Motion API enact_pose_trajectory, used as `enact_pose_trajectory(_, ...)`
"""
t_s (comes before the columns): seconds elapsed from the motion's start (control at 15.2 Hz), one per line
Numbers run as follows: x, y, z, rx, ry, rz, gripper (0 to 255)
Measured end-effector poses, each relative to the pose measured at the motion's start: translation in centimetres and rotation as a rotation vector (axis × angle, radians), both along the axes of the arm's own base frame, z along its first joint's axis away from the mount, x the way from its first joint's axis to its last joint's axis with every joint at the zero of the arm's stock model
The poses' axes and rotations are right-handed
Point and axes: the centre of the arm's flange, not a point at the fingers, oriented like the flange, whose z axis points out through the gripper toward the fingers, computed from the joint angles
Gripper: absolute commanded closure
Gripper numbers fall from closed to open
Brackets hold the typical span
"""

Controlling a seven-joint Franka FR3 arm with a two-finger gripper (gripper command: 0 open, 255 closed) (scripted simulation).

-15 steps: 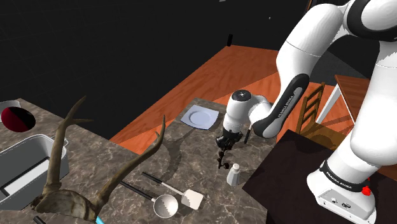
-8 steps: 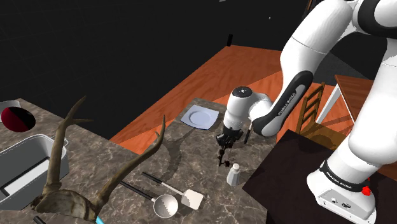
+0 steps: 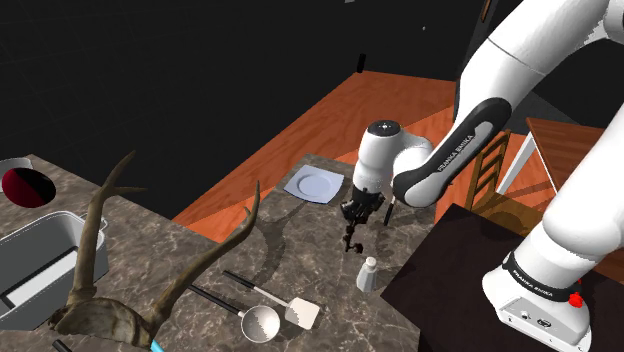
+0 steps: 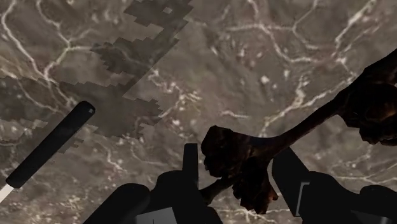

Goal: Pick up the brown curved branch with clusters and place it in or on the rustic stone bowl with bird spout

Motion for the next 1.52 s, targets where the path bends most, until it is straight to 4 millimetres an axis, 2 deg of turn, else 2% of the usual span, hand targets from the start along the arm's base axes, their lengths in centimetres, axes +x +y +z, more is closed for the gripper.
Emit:
enact_pose_trajectory(1.39,0.0,-0.1,10.9,0.001,0.000,-0.001,255)
enact_pose_trajectory(1.52,0.0,-1.7,11.1,0.000,0.000,-0.002,255)
